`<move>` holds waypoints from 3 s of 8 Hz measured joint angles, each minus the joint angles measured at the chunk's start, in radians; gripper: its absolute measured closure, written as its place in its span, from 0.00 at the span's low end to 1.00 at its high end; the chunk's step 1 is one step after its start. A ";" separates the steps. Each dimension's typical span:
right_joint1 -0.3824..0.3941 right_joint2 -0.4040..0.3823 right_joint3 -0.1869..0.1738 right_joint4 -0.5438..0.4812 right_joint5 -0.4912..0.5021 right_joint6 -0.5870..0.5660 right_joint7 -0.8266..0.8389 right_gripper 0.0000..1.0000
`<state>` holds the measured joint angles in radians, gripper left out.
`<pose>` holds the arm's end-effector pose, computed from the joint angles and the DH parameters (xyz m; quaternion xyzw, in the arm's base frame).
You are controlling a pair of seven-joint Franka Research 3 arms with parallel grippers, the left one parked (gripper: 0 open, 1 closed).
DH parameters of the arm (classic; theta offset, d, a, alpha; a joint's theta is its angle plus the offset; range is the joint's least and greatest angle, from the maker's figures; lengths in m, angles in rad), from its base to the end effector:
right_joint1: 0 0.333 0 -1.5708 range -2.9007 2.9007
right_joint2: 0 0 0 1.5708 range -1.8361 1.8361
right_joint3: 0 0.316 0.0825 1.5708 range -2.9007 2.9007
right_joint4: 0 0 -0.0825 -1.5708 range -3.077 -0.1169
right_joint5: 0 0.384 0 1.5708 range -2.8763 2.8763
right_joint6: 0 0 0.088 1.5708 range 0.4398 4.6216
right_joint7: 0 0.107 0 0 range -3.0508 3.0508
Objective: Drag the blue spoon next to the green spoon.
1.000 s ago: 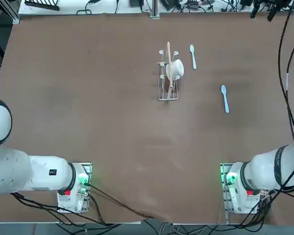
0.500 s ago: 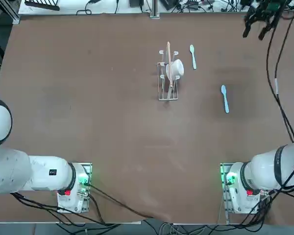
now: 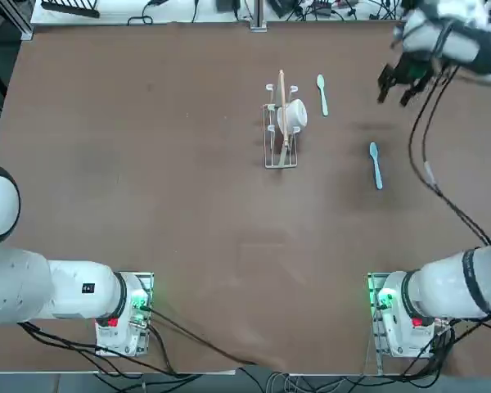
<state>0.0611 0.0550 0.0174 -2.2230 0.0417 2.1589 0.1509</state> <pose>0.5182 0.0424 0.3405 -0.9969 0.0487 0.0611 0.0102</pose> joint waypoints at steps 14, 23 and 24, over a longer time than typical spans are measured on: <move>0.004 0.168 -0.014 -0.264 -0.005 0.325 0.000 0.00; -0.002 0.183 -0.019 -0.263 -0.005 0.349 0.000 0.41; -0.002 0.180 -0.019 -0.263 -0.005 0.348 0.000 0.50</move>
<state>0.0589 0.2352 -0.0017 -2.4855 0.0363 2.5071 0.1508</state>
